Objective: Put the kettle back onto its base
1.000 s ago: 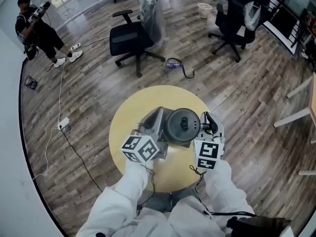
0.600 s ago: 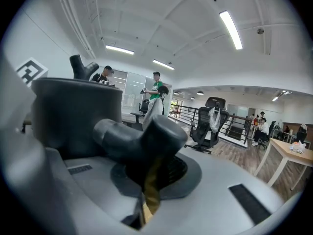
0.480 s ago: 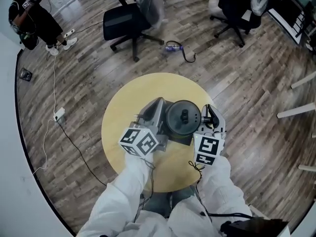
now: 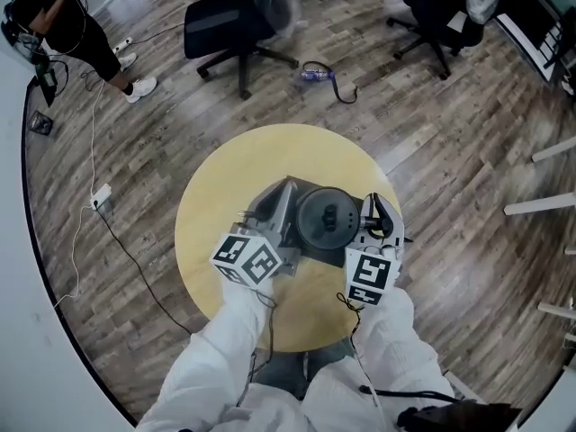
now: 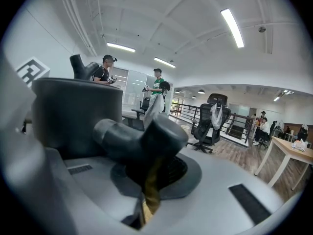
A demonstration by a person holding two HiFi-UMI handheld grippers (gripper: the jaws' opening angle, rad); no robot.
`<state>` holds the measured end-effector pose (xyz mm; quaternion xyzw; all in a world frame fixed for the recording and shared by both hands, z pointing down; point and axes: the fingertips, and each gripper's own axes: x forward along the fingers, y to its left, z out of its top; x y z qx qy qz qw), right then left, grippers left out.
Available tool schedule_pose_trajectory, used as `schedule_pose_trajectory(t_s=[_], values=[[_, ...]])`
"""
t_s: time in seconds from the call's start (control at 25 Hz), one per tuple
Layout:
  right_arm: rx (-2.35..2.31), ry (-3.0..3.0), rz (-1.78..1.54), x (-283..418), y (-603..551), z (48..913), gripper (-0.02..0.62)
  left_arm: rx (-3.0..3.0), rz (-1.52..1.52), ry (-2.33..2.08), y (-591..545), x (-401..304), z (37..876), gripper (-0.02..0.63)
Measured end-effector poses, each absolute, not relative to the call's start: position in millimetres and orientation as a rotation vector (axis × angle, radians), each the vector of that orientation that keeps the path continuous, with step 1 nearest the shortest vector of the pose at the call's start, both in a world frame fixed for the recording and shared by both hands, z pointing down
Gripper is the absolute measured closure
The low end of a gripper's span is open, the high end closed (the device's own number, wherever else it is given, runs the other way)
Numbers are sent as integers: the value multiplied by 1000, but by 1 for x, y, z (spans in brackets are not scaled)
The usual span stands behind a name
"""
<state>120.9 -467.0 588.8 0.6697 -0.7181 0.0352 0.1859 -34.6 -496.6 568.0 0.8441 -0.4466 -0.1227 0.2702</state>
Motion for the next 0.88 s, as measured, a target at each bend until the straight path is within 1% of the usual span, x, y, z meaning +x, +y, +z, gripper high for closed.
schedule_pose_trajectory(t_s=[0.6, 0.88], values=[[1885, -2035, 116, 119, -464, 616, 575, 2282, -288, -1202, -496, -34, 591, 607], [1902, -2031, 64, 120, -465, 618, 575, 2271, -304, -1204, -497, -35, 598, 607]])
